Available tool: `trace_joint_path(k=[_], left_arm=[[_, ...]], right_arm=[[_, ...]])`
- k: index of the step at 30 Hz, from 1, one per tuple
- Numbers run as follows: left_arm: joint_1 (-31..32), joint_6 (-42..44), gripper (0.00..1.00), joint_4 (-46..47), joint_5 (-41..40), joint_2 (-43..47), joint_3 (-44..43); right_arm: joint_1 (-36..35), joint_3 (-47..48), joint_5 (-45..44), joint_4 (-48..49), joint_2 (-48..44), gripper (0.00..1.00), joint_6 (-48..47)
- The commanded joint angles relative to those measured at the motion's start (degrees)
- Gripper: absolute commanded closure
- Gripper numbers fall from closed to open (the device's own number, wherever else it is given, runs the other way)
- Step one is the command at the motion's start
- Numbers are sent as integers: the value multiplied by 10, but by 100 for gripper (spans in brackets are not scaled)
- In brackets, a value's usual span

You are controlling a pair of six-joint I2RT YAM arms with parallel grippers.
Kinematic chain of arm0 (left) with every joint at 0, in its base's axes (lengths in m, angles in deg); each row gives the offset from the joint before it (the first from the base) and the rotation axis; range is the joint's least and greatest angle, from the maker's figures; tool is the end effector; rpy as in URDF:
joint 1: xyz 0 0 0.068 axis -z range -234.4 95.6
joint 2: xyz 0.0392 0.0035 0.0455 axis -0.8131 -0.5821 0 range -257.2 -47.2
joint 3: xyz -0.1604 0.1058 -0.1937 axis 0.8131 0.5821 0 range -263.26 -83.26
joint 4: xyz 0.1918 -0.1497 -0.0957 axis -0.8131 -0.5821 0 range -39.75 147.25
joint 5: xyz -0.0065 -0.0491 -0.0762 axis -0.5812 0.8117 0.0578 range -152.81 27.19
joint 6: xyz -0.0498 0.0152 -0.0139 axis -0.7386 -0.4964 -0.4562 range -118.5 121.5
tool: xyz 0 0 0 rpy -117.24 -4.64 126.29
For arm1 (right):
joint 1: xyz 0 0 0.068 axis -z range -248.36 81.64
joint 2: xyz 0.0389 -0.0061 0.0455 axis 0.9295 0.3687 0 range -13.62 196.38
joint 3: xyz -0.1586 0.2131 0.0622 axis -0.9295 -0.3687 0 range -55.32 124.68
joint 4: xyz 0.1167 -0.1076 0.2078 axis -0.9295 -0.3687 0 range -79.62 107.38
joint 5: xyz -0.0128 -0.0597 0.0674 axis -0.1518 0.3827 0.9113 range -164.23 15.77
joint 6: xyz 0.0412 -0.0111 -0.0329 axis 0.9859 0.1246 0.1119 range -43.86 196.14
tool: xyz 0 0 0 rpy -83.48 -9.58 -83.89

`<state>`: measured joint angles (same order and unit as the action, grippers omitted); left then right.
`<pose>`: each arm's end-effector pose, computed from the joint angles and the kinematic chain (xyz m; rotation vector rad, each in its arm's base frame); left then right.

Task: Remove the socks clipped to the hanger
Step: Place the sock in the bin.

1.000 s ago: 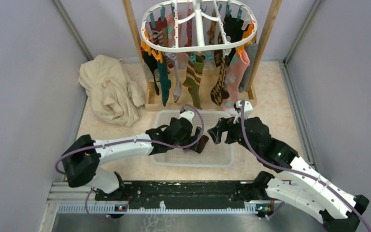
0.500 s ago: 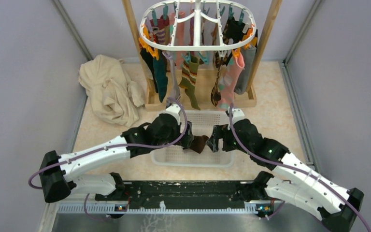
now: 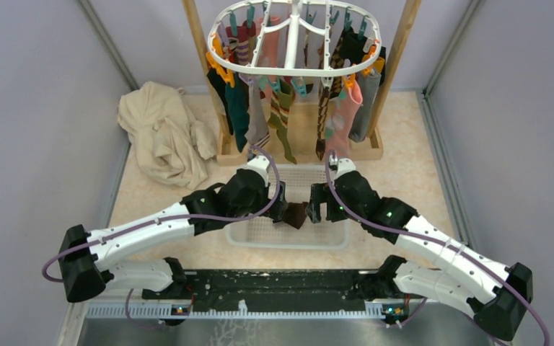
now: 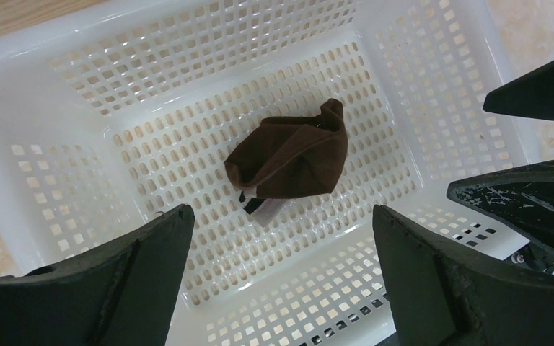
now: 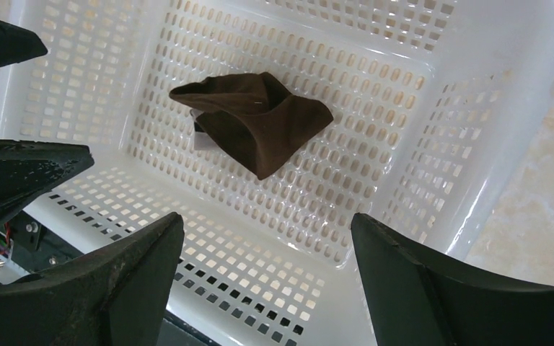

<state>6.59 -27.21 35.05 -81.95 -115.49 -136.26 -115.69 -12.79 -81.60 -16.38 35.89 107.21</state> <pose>0.1362 -0.2216 0.2866 0.4403 2.1861 -0.5073 0.1267 0.1306 0.2728 -0.2625 2.3258 0.5609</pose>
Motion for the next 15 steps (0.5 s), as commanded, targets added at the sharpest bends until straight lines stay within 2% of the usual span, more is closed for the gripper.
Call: trace_joint_path(k=[1,9,15], left_arm=[[-1,-13,1,36,4,-10,7],[-1,-31,1,51,-2,-22,8],[-1,-36,1,54,-43,-31,-9]], right_arm=[[2,9,-4,34,-6,13,-14],[7,32,-37,46,5,12,-24],[12,98,-19,70,91,12,0]])
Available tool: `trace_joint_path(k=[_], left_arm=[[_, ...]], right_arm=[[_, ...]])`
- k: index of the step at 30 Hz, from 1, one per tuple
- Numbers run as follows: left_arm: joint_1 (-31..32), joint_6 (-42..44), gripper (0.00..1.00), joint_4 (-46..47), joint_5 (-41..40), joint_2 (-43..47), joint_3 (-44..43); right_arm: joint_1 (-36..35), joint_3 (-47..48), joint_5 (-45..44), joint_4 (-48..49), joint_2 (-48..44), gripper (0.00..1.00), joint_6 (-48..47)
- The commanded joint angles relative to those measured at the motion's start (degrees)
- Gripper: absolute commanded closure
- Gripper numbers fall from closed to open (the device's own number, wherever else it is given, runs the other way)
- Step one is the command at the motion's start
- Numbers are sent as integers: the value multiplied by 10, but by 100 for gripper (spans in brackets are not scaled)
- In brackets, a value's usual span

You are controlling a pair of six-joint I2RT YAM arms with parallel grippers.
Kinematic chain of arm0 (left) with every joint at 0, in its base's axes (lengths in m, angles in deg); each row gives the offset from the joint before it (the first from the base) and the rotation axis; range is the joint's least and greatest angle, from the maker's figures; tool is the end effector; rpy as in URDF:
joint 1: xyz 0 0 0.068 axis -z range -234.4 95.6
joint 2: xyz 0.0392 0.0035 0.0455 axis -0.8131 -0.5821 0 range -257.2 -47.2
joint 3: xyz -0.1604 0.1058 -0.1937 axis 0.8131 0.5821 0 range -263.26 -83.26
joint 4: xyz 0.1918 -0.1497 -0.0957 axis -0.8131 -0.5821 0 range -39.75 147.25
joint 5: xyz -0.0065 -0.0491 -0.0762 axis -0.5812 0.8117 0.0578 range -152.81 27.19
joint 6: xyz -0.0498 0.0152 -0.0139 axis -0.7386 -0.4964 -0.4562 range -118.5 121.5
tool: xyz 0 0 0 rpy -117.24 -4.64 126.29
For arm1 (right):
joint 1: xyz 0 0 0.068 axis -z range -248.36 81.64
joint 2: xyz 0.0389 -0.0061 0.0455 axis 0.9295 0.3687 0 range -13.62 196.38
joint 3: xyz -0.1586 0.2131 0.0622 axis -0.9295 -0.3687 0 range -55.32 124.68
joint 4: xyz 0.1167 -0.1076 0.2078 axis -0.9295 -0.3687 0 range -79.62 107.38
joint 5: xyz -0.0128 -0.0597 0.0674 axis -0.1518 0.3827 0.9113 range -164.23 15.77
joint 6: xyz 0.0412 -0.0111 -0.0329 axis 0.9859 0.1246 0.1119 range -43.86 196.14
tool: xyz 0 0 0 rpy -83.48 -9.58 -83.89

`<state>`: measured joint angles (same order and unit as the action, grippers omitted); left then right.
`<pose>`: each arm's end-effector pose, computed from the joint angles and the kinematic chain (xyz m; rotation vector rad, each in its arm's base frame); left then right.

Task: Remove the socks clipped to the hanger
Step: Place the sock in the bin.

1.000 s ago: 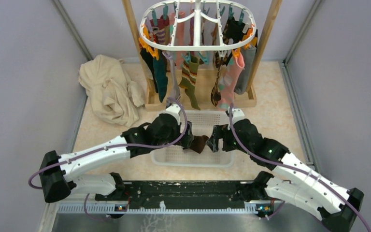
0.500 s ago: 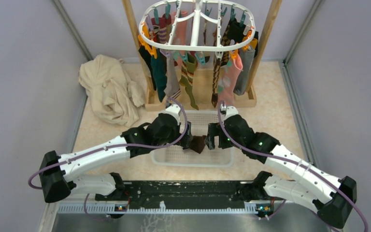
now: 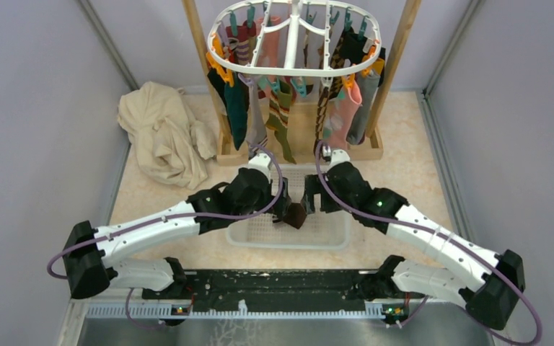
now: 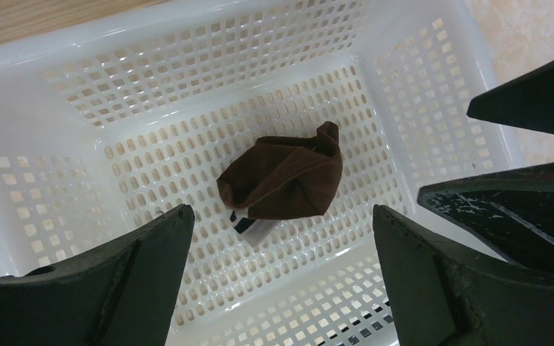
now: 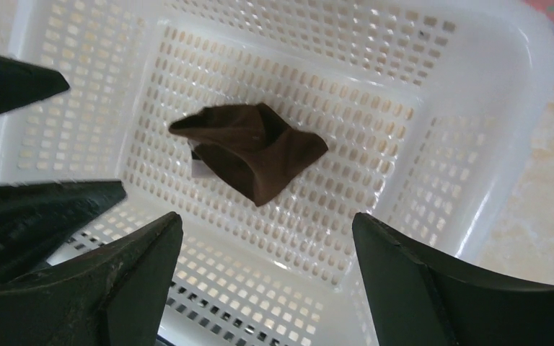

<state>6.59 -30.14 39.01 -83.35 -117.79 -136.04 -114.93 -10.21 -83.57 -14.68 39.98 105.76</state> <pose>0.1422 -0.2306 0.2816 0.3603 2.1745 -0.5330 0.1400 0.1394 0.2783 -0.2555 2.3064 0.5094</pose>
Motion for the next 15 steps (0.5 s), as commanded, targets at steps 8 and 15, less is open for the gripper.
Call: trace_joint_path(k=[8,15], left_arm=[[-1,0,1,12,-56,38,23],[-2,-2,1,8,-109,130,64]], right_arm=[[4,213,-14,46,145,9,2],[6,214,-81,96,160,13,-19]])
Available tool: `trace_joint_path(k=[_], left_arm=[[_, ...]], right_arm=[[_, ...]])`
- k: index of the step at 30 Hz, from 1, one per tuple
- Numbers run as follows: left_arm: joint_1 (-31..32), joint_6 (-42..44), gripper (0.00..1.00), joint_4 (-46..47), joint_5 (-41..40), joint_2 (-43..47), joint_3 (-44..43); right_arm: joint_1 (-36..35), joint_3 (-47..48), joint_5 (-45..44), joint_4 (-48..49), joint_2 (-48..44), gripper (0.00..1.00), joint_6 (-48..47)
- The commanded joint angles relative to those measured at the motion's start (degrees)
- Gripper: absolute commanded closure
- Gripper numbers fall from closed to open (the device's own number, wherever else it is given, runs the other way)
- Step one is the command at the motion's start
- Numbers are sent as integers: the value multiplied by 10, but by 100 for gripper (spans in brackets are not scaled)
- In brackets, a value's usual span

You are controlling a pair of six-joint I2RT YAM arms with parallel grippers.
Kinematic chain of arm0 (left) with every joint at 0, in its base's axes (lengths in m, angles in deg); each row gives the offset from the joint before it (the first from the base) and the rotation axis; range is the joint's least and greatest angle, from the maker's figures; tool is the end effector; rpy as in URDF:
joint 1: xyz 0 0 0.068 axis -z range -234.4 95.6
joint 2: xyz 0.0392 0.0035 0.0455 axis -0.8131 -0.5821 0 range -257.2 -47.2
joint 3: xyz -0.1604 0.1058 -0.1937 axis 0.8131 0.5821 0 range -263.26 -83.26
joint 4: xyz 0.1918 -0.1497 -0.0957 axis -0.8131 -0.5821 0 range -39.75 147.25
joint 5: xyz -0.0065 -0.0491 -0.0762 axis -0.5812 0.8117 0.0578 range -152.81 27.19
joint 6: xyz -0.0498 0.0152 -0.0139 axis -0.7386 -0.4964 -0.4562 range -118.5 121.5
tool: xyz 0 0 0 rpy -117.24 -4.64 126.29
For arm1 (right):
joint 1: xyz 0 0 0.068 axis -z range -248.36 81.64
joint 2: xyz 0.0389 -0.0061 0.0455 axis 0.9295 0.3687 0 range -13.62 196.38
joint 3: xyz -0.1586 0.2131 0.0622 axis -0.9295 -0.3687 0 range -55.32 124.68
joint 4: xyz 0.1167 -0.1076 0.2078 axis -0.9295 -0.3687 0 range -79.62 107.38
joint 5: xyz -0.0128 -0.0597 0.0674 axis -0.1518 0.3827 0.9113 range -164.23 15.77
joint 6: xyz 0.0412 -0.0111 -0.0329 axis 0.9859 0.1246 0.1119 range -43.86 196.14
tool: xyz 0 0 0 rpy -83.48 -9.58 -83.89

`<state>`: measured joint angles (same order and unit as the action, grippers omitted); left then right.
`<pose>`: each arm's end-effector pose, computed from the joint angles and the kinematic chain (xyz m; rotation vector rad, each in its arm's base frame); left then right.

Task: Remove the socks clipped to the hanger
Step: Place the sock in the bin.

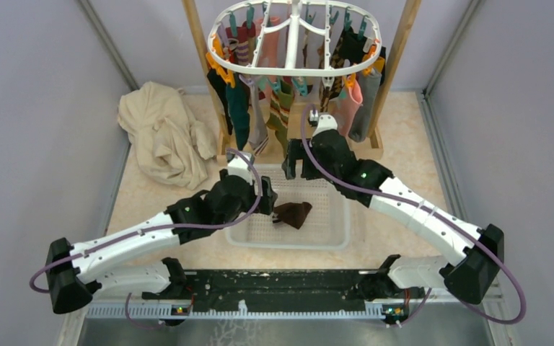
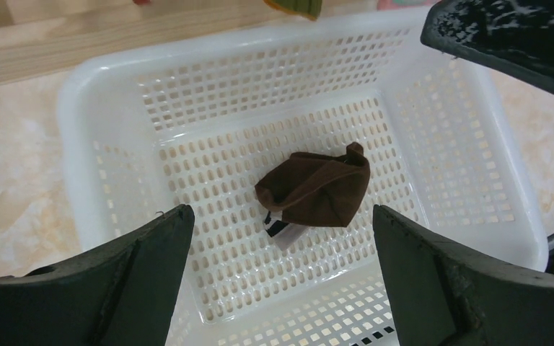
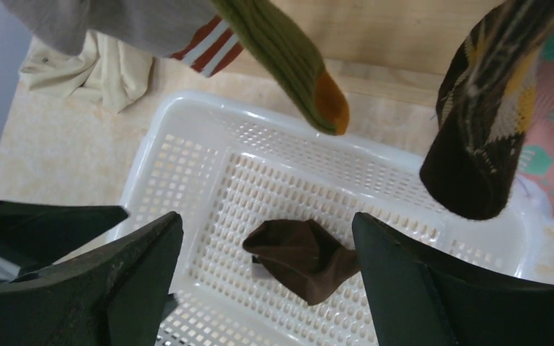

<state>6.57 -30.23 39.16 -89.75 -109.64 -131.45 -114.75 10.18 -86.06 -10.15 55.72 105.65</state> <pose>0.1303 -0.2015 0.2889 0.2605 2.0884 -0.4859 0.1904 0.1892 0.3474 -0.1923 2.1501 0.5678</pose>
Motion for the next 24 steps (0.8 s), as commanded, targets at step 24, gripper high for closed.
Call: trace_joint_path(k=[24], left_arm=[[-3,-1,1,23,-58,50,18]], right_arm=[[81,-137,21,467,76,26,-138]])
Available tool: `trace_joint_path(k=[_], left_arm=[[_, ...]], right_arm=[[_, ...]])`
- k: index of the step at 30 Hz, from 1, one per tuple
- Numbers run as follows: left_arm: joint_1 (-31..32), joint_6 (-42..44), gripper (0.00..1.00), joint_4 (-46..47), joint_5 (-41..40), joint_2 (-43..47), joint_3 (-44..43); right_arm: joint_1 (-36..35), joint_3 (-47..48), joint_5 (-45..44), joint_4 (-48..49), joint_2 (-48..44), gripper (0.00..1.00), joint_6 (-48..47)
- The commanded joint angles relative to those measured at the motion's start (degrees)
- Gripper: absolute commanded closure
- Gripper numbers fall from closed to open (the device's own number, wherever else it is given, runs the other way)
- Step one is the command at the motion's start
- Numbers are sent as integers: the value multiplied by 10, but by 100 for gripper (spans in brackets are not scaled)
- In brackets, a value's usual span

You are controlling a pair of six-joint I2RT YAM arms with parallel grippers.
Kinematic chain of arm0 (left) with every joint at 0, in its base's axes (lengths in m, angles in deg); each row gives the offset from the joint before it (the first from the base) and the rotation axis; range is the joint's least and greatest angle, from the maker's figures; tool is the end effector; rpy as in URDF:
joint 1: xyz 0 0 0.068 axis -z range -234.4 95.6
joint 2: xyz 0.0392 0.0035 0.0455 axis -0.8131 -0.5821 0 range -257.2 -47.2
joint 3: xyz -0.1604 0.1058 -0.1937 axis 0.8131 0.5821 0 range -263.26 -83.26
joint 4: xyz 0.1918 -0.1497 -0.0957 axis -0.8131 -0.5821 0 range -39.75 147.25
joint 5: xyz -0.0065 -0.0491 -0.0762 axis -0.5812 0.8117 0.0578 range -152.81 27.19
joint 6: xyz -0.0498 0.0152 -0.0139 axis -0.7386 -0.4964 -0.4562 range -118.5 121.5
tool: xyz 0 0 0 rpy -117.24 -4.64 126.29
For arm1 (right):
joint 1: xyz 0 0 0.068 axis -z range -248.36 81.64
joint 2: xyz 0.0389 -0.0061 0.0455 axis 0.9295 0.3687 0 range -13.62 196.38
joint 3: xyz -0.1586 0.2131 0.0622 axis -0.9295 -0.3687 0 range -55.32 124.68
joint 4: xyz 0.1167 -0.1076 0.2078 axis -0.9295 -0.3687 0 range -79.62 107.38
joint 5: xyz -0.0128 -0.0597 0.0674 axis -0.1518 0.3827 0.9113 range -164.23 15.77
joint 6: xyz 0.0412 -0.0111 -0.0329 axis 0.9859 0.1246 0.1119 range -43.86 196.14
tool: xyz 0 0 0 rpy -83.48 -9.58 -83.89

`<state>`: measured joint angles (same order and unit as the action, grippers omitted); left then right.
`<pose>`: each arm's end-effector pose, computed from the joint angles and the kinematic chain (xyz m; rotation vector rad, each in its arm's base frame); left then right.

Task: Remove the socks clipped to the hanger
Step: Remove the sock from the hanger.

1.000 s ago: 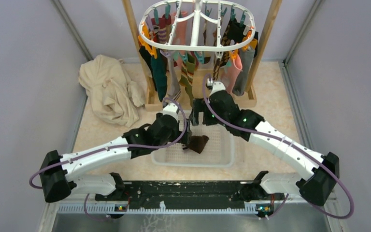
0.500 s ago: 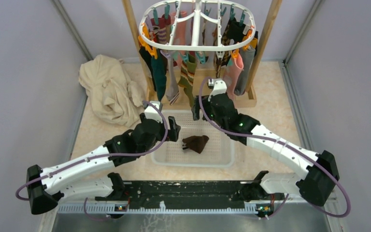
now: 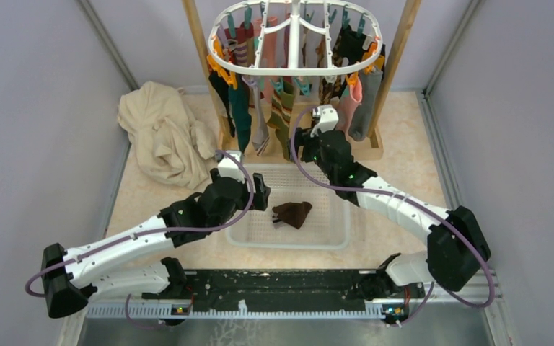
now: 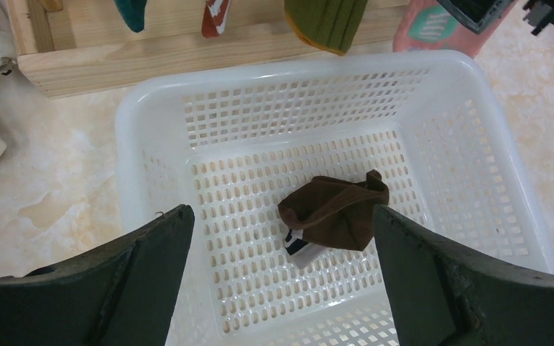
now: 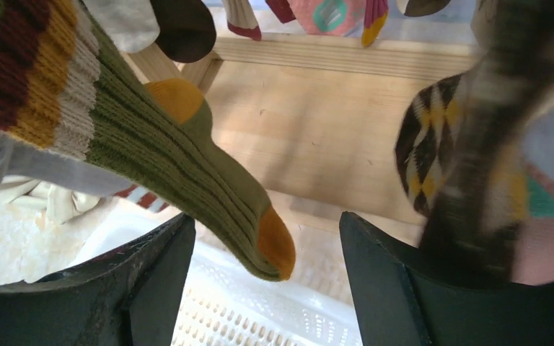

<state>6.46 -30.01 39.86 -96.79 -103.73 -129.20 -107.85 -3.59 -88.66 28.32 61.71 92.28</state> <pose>0.1234 -0.1804 0.2992 0.1487 1.9910 -0.4362 0.2431 0.1887 0.3020 -0.1857 1.7999 0.4704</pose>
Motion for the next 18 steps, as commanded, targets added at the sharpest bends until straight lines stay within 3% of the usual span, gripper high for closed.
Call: trace_joint_path(k=[1,18], left_arm=[[-1,-3,1,18,15,-13,-5],[-2,1,1,17,32,-35,-20]], right_arm=[[12,0,55,88,21,27,-4],[12,-9,117,155,98,36,36]])
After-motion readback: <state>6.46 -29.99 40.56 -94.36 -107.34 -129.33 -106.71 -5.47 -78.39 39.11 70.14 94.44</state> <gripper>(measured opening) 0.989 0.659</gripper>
